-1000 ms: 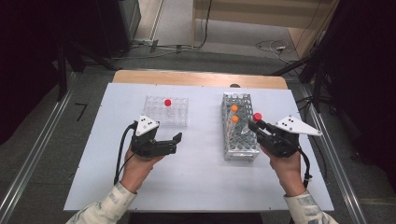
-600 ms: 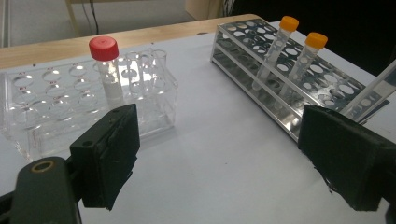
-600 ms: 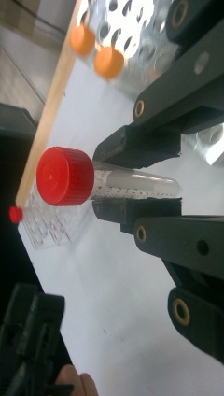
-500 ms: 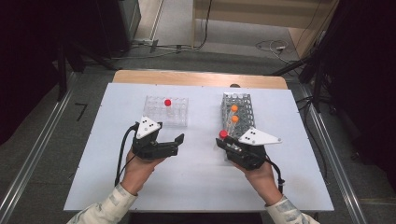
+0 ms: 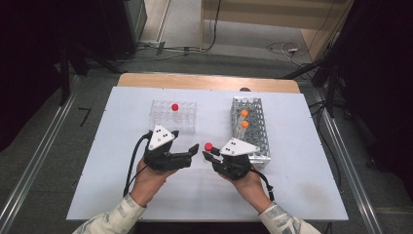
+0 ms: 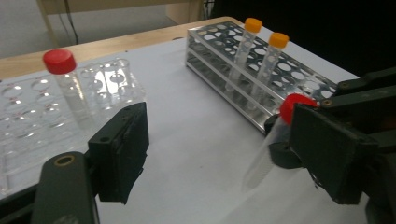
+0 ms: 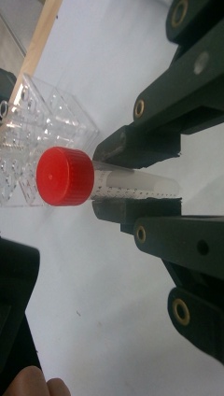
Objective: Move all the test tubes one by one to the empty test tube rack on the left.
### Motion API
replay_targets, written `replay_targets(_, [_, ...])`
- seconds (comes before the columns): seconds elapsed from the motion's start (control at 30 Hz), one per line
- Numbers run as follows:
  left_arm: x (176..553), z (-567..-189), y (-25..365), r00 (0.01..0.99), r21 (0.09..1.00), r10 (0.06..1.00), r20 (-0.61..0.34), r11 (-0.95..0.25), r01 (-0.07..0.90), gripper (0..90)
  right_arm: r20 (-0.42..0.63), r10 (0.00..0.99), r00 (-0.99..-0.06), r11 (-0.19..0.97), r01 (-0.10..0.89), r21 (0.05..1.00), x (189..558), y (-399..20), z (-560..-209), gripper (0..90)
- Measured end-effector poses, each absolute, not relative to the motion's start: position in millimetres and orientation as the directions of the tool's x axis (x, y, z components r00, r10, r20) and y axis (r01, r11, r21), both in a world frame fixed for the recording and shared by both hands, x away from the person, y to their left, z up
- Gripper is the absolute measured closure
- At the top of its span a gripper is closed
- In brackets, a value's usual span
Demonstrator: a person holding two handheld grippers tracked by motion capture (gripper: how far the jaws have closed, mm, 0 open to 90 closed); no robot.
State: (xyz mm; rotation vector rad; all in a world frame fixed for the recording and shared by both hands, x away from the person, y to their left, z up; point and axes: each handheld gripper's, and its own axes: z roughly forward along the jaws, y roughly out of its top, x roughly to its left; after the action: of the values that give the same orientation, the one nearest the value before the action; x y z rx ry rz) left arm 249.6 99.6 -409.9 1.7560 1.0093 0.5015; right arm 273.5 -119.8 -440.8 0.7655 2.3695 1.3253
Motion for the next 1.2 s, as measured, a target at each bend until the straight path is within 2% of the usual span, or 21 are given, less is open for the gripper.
replay_targets(0.67, [246,-410,90,0.622,0.911,0.776,-0.104,-0.177,0.372,41.4,-0.018,0.579,-0.815,0.432,0.288,0.855,275,-104,-443,71.1])
replay_targets(0.93, [247,-413,86,0.64,0.908,0.762,-0.099,-0.195,0.372,57.0,-0.027,0.569,-0.822,0.434,0.273,0.858,273,-102,-441,71.1])
replay_targets(1.2, [251,-417,85,0.646,0.903,0.756,-0.103,-0.201,0.379,64.9,-0.028,0.565,-0.824,0.434,0.269,0.86,272,-100,-440,71.0])
